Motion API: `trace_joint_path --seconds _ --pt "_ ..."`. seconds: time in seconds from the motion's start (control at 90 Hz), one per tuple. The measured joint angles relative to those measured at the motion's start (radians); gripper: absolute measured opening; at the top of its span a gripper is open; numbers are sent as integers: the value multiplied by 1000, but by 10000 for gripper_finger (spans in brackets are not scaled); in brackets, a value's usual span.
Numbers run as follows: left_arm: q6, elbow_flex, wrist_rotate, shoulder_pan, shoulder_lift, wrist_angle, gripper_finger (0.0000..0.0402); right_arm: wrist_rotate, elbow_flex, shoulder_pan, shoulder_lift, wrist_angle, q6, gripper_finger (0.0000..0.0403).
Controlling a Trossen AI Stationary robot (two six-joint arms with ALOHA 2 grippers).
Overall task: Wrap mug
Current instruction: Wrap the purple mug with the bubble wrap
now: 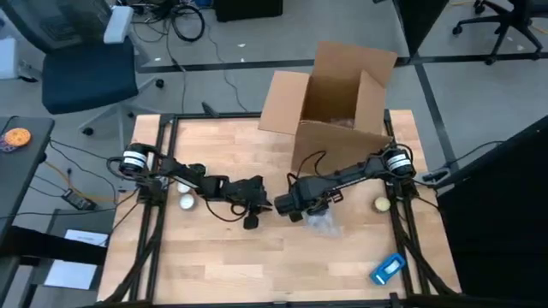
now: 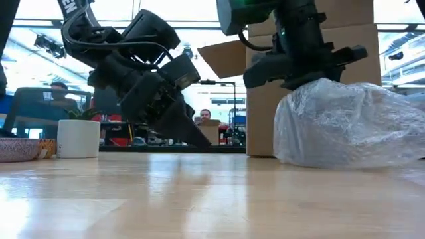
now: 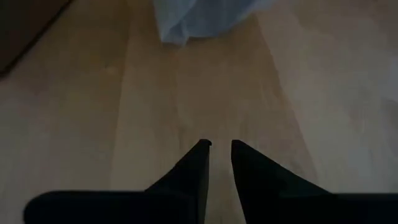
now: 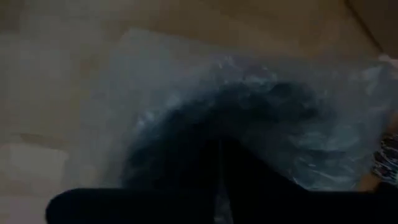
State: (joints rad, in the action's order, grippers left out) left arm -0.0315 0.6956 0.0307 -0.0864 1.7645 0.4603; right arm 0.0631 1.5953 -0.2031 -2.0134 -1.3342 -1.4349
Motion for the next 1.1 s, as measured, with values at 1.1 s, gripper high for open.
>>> trace_joint_path --seconds 1.1 --pt "2 0 -19 -32 0 -122 53 -29 17 65 13 107 457 30"
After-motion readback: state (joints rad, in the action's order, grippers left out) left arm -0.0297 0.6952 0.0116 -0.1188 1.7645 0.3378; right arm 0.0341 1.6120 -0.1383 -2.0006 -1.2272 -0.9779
